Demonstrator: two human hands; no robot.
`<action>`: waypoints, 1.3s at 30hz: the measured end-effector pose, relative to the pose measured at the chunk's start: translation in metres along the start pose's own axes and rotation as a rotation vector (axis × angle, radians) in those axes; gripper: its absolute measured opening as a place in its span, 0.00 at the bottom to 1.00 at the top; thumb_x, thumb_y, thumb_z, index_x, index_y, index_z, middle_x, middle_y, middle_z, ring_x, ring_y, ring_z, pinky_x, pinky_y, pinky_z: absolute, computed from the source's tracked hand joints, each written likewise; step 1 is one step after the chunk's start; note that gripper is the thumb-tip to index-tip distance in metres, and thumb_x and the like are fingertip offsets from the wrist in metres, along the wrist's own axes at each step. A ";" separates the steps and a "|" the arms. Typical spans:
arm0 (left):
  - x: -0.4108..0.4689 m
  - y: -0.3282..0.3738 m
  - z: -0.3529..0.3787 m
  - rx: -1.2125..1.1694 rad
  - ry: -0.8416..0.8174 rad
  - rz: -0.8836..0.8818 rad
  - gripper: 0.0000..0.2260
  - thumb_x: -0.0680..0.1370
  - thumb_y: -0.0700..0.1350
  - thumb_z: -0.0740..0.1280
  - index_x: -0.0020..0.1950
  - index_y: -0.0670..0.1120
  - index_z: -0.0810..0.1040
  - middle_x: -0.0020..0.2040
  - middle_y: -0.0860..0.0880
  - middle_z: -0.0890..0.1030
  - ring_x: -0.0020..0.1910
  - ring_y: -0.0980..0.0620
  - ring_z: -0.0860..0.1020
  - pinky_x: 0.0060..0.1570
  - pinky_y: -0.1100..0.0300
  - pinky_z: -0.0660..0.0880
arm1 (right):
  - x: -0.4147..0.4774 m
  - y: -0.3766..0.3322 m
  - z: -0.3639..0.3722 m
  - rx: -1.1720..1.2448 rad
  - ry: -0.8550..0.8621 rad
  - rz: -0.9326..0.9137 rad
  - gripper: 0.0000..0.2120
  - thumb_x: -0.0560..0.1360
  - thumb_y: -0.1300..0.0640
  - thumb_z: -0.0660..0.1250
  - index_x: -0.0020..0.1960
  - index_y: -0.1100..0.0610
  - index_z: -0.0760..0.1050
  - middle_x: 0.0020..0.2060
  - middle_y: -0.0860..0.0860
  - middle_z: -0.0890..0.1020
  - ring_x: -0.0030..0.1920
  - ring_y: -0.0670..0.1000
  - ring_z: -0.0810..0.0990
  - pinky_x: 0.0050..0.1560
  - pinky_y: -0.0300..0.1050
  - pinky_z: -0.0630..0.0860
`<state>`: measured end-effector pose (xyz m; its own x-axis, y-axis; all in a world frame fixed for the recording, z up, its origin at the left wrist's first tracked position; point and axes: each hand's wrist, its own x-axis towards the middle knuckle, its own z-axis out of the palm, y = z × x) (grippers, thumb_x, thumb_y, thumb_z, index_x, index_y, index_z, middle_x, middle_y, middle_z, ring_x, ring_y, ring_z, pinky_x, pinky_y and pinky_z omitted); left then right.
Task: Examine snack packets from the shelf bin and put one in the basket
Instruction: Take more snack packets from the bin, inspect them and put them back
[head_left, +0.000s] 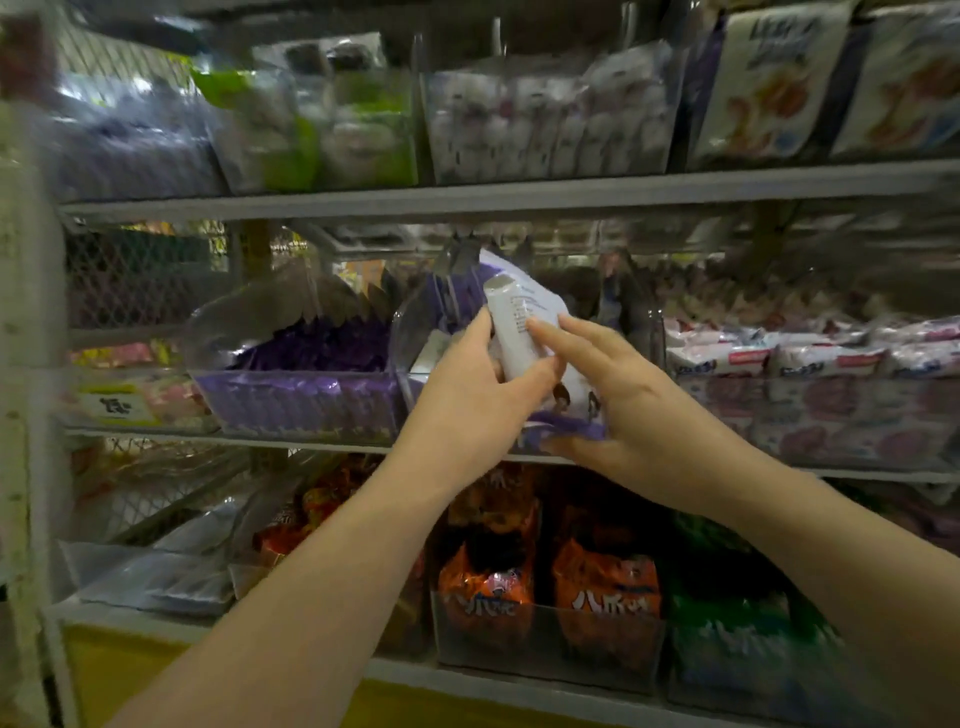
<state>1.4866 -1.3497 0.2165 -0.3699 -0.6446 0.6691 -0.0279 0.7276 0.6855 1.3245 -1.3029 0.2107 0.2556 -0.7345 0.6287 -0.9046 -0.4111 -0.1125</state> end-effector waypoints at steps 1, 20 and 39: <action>0.008 0.003 -0.001 0.013 -0.019 -0.009 0.23 0.78 0.50 0.69 0.72 0.54 0.68 0.55 0.59 0.82 0.51 0.66 0.80 0.48 0.70 0.77 | 0.006 0.002 -0.006 -0.003 0.004 0.006 0.43 0.73 0.47 0.71 0.75 0.31 0.45 0.76 0.40 0.54 0.71 0.43 0.61 0.66 0.39 0.62; 0.181 -0.033 0.015 0.529 -0.248 0.220 0.17 0.78 0.45 0.63 0.66 0.54 0.75 0.60 0.54 0.82 0.59 0.55 0.79 0.60 0.50 0.76 | 0.129 0.100 -0.047 0.009 0.068 0.390 0.07 0.78 0.47 0.61 0.52 0.48 0.73 0.49 0.49 0.82 0.49 0.51 0.81 0.53 0.50 0.78; 0.213 -0.092 0.001 1.206 -0.220 0.455 0.17 0.80 0.51 0.57 0.70 0.57 0.71 0.66 0.56 0.76 0.71 0.52 0.61 0.72 0.55 0.48 | 0.198 0.149 -0.025 -0.462 -0.155 0.124 0.28 0.71 0.41 0.67 0.69 0.45 0.68 0.66 0.49 0.75 0.65 0.54 0.74 0.64 0.46 0.71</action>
<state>1.4092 -1.5537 0.2956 -0.7064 -0.3184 0.6322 -0.6279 0.6942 -0.3520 1.2320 -1.4961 0.3377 0.1523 -0.8486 0.5067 -0.9789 -0.0589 0.1956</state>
